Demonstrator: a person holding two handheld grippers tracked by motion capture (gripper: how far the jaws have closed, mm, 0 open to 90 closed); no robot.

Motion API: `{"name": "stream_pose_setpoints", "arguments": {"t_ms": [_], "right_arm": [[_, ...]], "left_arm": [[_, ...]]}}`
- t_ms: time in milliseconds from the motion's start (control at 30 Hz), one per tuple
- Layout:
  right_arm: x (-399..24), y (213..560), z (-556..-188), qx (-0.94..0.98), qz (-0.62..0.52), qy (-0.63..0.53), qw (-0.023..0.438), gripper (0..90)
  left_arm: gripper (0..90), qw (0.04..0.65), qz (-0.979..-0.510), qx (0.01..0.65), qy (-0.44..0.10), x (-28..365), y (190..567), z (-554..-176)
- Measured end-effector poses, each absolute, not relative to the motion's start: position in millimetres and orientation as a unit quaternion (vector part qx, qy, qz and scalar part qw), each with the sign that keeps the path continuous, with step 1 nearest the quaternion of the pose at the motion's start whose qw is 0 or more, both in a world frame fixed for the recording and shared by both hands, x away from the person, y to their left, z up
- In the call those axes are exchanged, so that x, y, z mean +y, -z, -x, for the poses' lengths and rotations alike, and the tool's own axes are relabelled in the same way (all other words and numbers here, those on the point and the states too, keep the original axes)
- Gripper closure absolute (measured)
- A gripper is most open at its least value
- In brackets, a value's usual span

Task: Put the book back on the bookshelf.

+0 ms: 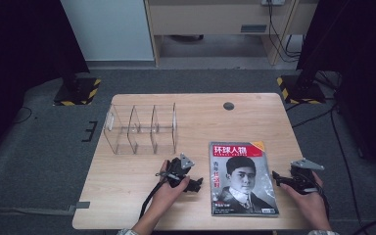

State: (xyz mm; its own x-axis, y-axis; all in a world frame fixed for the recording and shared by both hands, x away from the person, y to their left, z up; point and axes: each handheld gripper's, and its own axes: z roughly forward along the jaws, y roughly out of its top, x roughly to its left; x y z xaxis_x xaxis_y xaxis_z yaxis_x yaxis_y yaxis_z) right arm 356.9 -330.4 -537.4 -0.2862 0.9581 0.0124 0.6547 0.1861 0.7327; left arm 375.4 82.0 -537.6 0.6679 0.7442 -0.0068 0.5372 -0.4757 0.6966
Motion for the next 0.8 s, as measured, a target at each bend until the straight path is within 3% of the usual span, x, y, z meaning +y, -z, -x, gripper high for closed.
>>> {"name": "stream_pose_setpoints", "arguments": {"t_ms": [400,800], "right_arm": [[-330.3,537.4,-356.7,0.735,-0.549,-0.324,0.232,17.2],[-329.8,523.1,-352.9,0.720,-0.550,-0.354,0.232,7.7]], "left_arm": [[0.0,0.346,-0.847,0.375,-0.148,79.6,537.5,-373.6],[3.8,0.376,-0.841,0.362,-0.139,72.1,527.0,-363.3]]}}
